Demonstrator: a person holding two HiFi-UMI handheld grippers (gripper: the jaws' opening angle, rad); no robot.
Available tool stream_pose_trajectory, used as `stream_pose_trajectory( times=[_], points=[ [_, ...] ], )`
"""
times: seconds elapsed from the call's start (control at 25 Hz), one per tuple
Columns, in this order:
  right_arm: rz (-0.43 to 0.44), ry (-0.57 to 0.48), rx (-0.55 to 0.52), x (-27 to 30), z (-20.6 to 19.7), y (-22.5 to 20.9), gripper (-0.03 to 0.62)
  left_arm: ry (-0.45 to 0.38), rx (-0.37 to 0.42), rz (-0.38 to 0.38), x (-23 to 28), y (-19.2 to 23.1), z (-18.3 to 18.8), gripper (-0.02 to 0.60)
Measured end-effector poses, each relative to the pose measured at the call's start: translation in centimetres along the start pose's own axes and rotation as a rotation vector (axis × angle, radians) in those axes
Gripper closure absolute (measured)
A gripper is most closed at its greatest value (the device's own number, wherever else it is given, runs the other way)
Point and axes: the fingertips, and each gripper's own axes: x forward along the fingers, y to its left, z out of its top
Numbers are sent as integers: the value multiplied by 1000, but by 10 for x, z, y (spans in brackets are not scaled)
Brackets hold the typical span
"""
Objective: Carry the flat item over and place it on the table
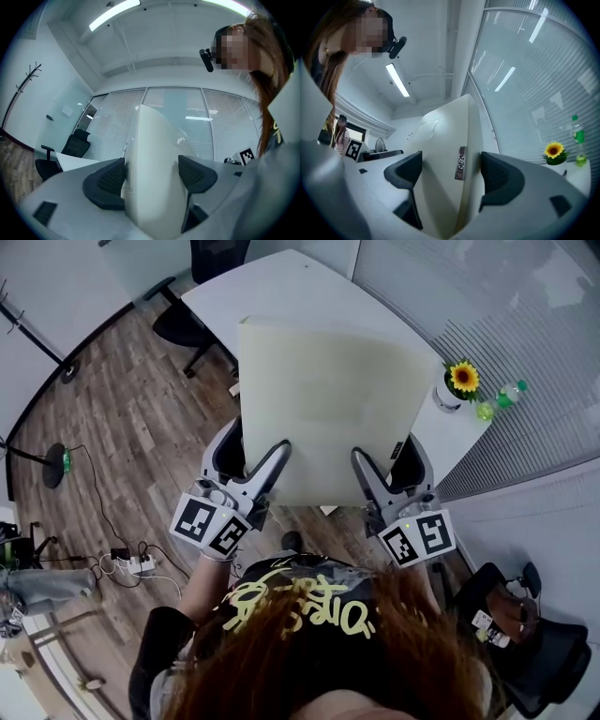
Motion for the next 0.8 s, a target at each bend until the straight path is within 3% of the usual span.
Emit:
stream_pose_trajectory(
  times=[0.44, 0.8],
  points=[
    [-67, -20, -20, 23, 5, -31, 220, 4, -10, -63, 47, 16, -3, 227],
    [-34, -37, -21, 24, 23, -68, 220, -18, 17, -49, 81, -4, 0, 227]
  ],
)
